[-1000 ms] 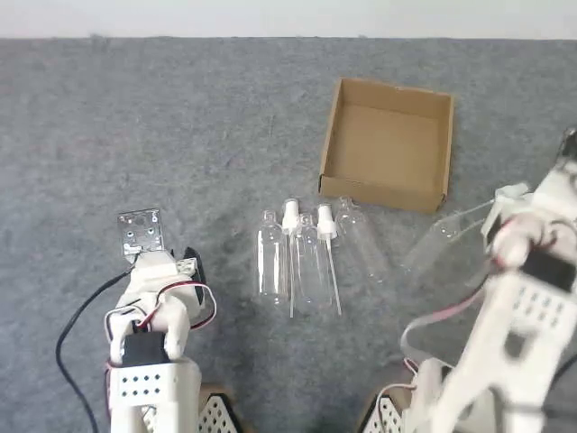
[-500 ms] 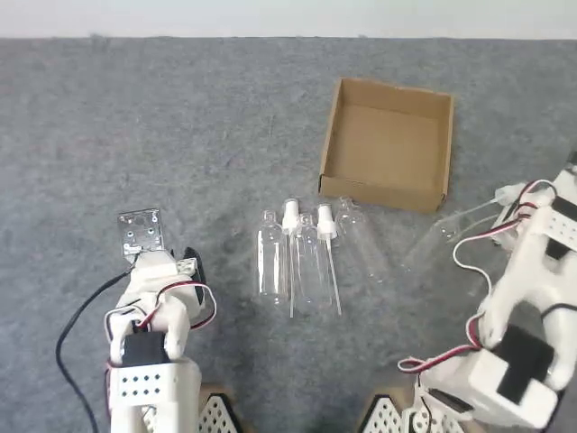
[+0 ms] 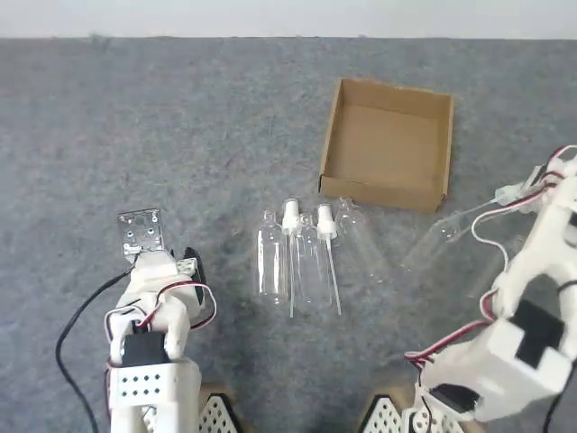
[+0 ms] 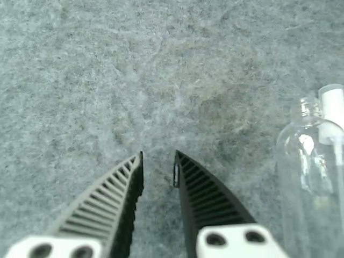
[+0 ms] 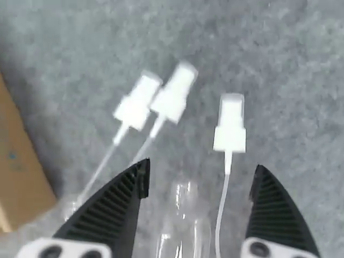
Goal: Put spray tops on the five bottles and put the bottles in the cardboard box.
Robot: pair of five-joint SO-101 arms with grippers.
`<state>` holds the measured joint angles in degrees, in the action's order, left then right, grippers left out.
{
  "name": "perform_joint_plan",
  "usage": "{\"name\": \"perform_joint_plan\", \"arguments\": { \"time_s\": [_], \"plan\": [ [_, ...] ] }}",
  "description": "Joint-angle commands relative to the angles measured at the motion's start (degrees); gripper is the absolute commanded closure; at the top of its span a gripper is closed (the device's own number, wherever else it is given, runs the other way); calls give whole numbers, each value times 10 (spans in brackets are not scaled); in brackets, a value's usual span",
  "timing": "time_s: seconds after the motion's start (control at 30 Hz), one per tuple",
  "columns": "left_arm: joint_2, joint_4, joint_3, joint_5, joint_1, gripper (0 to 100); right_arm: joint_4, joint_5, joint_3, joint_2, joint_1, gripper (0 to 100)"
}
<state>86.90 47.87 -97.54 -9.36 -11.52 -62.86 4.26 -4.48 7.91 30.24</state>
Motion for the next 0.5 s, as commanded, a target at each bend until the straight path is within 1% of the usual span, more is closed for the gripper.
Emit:
{"name": "perform_joint_plan", "arguments": {
  "time_s": [0.0,0.1,0.37,0.47],
  "plan": [
    [9,4,6,-3,2,919,-71,3,48,8,1,745],
    [9,4,6,-3,2,919,-95,3,47,13,-15,745],
    [9,4,6,-2,3,919,-101,1,49,9,-50,745],
    [9,2,6,-2,3,919,-98,-25,52,9,-61,745]
  ]
}}
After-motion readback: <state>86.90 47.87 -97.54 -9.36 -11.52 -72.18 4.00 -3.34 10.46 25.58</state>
